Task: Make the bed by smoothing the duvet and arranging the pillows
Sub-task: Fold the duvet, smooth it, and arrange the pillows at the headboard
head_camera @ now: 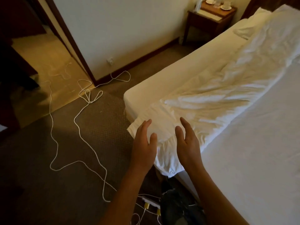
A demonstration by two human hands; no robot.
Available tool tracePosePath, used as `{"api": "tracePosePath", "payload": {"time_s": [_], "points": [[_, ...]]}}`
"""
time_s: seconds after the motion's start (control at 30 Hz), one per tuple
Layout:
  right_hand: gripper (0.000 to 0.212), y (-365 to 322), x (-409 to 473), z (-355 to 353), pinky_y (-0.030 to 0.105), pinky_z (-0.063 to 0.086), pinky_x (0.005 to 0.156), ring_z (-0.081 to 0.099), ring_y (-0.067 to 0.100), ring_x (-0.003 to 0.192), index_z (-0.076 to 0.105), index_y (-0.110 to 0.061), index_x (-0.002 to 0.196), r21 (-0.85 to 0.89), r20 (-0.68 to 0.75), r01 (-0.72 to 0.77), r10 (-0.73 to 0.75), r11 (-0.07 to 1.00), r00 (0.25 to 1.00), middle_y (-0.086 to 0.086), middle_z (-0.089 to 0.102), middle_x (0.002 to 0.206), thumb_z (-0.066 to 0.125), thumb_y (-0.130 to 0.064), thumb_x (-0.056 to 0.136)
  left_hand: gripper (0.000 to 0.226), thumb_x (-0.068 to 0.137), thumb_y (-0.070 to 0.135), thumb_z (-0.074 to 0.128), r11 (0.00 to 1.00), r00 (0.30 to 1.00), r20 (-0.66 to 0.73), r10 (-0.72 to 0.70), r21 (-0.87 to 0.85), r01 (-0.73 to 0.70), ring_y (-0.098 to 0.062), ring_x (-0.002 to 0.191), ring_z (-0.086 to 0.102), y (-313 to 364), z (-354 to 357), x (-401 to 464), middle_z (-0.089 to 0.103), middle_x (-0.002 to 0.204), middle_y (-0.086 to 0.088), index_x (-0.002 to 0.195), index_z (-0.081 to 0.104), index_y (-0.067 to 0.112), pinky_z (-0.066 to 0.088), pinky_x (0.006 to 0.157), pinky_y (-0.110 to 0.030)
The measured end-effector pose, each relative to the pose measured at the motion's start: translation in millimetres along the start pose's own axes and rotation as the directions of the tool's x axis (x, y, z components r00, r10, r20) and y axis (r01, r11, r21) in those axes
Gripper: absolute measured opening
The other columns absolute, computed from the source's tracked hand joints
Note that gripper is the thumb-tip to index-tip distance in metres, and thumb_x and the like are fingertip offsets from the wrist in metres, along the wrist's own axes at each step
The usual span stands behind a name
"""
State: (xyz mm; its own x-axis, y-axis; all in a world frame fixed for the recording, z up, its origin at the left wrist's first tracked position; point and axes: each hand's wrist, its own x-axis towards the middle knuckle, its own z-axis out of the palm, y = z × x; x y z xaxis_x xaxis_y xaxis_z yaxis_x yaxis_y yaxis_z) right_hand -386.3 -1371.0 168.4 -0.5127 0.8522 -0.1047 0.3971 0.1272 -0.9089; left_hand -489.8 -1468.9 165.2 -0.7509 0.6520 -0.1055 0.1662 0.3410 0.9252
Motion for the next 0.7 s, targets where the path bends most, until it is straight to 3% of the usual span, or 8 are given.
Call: {"api": "tracePosePath", "payload": {"time_s": [0.1,0.27,0.4,0.53,0.7], "points": [[0.06,-11,23,5,0.025,0.031,0.107,0.039,0.005,0.138,0.039,-0.033,0.149,0.037,-0.021,-0.001,0.002,0.999,1.0,-0.013,0.043,0.152,0.034,-0.059,0.095,0.056,0.091,0.041,0.038,1.0,0.999,0.047,0.004,0.0,-0.004,-0.01,0.14,0.035,13,-8,37,0.04,0.151,0.006,0.146,0.038,0.033,0.038,0.113,-0.046],[0.054,-28,91,21,0.035,0.035,0.114,0.039,0.003,0.138,0.04,-0.035,0.148,0.048,-0.02,0.007,-0.006,0.999,1.0,-0.014,0.044,0.151,0.037,-0.057,0.099,0.054,0.092,0.045,0.038,0.999,0.998,0.049,0.031,0.041,-0.033,-0.015,0.132,0.045,39,-20,120,0.044,0.148,0.003,0.145,0.037,0.037,0.044,0.107,-0.047],[0.058,-52,145,26,0.033,0.034,0.115,0.039,0.002,0.137,0.04,-0.033,0.149,0.057,-0.029,-0.006,0.007,0.998,1.0,-0.013,0.045,0.151,0.036,-0.061,0.098,0.056,0.089,0.045,0.036,0.998,0.998,0.064,0.027,0.061,-0.031,-0.014,0.133,0.044,69,-33,180,0.045,0.148,0.003,0.144,0.04,0.035,0.044,0.104,-0.036],[0.058,-82,193,38,0.031,0.035,0.114,0.04,0.001,0.137,0.04,-0.035,0.148,0.074,-0.049,0.006,-0.003,0.997,0.999,-0.014,0.045,0.151,0.034,-0.059,0.095,0.047,0.089,0.048,0.037,0.998,0.995,0.088,0.045,0.038,-0.048,-0.016,0.125,0.052,93,-43,235,0.052,0.14,0.005,0.134,0.047,0.041,0.051,0.099,-0.048],[0.057,-108,239,69,0.029,0.035,0.113,0.04,-0.002,0.136,0.04,-0.033,0.148,0.105,-0.128,0.012,0.002,0.994,0.992,-0.015,0.045,0.149,0.035,-0.057,0.097,0.041,0.088,0.052,0.037,0.996,0.984,0.155,0.083,0.031,-0.089,-0.017,0.118,0.056,98,-57,296,0.055,0.133,0.01,0.127,0.05,0.05,0.052,0.093,-0.051]]}}
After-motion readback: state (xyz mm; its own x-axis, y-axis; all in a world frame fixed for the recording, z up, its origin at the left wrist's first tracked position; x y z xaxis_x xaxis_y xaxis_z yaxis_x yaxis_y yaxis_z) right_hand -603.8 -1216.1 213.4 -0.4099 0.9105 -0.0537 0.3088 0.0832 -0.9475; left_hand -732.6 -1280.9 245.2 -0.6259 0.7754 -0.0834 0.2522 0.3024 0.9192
